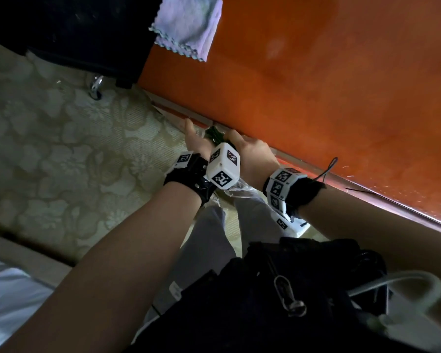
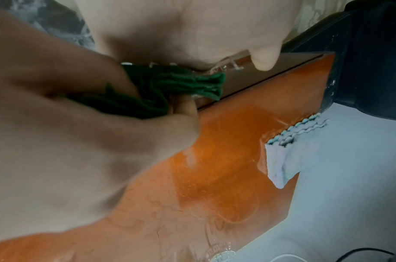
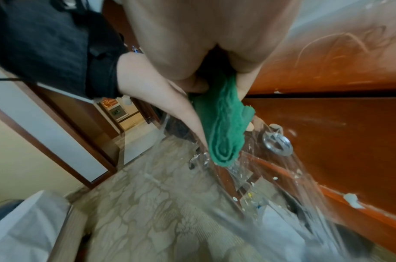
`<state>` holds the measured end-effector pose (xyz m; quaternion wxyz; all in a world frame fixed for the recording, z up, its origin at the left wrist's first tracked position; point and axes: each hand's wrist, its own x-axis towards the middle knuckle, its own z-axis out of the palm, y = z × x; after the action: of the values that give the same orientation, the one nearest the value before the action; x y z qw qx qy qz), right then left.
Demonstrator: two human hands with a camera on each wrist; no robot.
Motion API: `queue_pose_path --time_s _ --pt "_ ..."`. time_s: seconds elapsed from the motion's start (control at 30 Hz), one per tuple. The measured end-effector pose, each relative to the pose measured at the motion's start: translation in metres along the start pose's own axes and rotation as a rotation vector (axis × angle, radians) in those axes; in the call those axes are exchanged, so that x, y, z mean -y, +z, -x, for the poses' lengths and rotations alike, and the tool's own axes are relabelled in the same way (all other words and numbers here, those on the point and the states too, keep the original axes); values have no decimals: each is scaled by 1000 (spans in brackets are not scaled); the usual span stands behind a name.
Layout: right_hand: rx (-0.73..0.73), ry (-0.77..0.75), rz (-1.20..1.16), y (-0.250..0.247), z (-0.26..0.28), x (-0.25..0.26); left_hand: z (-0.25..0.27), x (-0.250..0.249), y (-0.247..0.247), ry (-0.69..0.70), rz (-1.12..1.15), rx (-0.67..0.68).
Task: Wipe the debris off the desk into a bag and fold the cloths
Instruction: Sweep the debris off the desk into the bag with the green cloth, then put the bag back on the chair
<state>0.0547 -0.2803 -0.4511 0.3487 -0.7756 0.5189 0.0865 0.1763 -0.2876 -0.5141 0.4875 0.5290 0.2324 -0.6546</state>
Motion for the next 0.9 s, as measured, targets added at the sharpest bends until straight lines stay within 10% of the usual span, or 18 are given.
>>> queue_pose_path --time_s 0.47,0.9 --pt "128 328 22 40 19 -46 -28 -13 -17 -176 -44 38" --pt "88 218 89 38 14 -53 -37 -24 -19 -127 -186 -50"
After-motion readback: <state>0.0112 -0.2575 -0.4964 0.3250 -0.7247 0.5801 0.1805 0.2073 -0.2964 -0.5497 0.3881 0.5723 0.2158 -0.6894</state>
